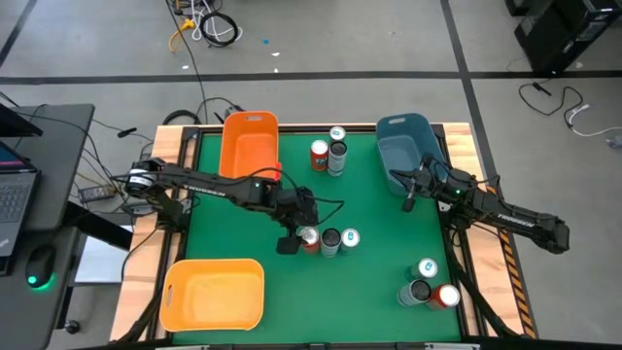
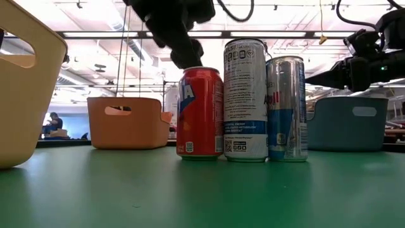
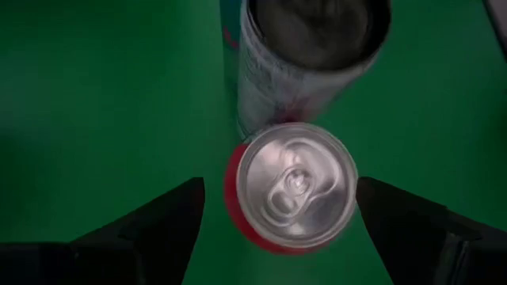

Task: Sort soda cans
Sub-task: Put the middle left orange soda can into the yellow bin

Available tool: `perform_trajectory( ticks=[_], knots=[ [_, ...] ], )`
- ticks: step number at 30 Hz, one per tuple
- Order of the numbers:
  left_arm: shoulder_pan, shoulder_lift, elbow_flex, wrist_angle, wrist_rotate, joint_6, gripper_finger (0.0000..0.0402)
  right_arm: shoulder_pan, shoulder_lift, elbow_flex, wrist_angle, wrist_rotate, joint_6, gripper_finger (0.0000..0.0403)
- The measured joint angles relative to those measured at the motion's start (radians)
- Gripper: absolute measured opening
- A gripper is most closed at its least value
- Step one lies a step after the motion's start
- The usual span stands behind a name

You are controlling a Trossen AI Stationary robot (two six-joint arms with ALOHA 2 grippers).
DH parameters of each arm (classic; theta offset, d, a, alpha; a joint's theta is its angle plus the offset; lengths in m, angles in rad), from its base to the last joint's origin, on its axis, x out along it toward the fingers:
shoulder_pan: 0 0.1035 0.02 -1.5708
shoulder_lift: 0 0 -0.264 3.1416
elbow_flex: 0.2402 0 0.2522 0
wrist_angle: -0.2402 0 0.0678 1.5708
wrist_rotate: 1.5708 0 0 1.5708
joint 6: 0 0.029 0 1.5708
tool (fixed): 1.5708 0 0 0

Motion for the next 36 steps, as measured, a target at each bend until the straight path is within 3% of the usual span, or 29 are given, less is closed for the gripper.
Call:
perform_trajectory(
  ticks=[23, 36],
  knots=[
    [-0.008, 0.013, 0.017, -0.014, 0.005, -0.034, 0.0336, 0.000, 0.000, 0.000, 0.000, 0.000, 0.000, 0.0007],
    [-0.009, 0.098, 0.005, 0.052, 0.017, -0.035, 0.0336, 0.000, 0.000, 0.000, 0.008, 0.000, 0.000, 0.0007]
  ],
)
